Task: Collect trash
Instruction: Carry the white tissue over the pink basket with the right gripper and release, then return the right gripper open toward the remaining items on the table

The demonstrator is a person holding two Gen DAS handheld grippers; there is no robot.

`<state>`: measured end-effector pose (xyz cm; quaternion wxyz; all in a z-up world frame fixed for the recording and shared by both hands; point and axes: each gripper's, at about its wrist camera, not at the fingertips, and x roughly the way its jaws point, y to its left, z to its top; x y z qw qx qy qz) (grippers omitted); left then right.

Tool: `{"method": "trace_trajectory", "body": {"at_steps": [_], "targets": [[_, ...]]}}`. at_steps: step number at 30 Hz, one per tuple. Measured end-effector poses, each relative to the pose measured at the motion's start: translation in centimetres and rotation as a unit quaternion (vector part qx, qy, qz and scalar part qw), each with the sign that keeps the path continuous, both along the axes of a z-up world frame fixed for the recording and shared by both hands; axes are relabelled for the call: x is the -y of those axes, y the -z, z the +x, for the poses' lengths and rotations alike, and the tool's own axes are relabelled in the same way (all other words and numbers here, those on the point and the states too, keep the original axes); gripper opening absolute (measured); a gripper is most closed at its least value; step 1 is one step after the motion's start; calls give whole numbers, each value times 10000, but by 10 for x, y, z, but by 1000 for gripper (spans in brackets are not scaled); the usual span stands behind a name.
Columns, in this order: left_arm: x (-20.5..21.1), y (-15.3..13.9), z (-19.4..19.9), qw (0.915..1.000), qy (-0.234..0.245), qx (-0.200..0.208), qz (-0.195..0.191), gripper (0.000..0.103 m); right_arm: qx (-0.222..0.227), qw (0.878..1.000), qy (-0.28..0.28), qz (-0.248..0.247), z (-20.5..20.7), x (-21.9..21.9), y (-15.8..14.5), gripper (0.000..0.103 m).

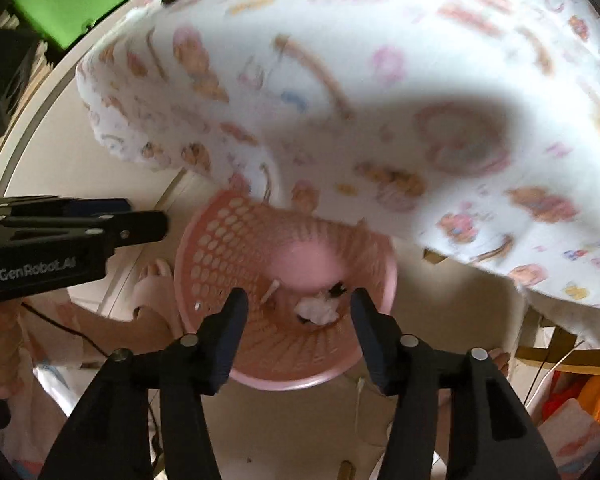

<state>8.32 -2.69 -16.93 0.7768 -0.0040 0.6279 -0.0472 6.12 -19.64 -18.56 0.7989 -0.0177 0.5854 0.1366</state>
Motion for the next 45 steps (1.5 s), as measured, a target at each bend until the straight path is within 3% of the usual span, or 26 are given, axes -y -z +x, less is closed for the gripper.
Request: {"method": "trace_trajectory", "body": {"at_steps": [3,11,14,18,20,22,24,29,33,37,41,45], "targets": [[-16,-26,-4,9979,-357,503,218,64,261,9994,207,-34,0,8,-14,56],[-29,-91,-11,9829,-381,1793,187,84,1314,9900,503,-89,-4,24,-70,58],[-29,-102,-14,9803,-354,1939,-86,88,1728,9837,456,-184,-9,21,-89,59],[-22,-108,-15,9784,-285,2042,-131,90,2065,9776,364,-195,-14,21,-109,61],[-19,-109,-16,9768,-123,2128,-227,99,2129,9763,349,-189,-16,17,-114,62],[-19,-111,-17,9757,10,2091,-652,101,2156,9757,360,-174,-13,15,-117,62],[-22,-112,-18,9740,-41,2057,-954,102,2176,9752,384,-151,-13,18,-119,62],[-13,-114,-18,9746,-16,2226,-237,102,2250,9729,509,-141,-13,26,-123,62],[-15,-121,-22,9651,70,2563,-527,102,2281,9717,600,-114,-12,30,-126,62],[-12,-132,-19,9599,-63,2785,-310,98,2326,9705,633,-77,-11,31,-132,62],[-16,-154,-7,9613,-130,2725,-380,85,2648,9624,598,-113,-11,30,-155,62],[-17,-182,7,9597,-117,2799,-202,84,3036,9517,454,-97,-7,32,-191,64]]}}
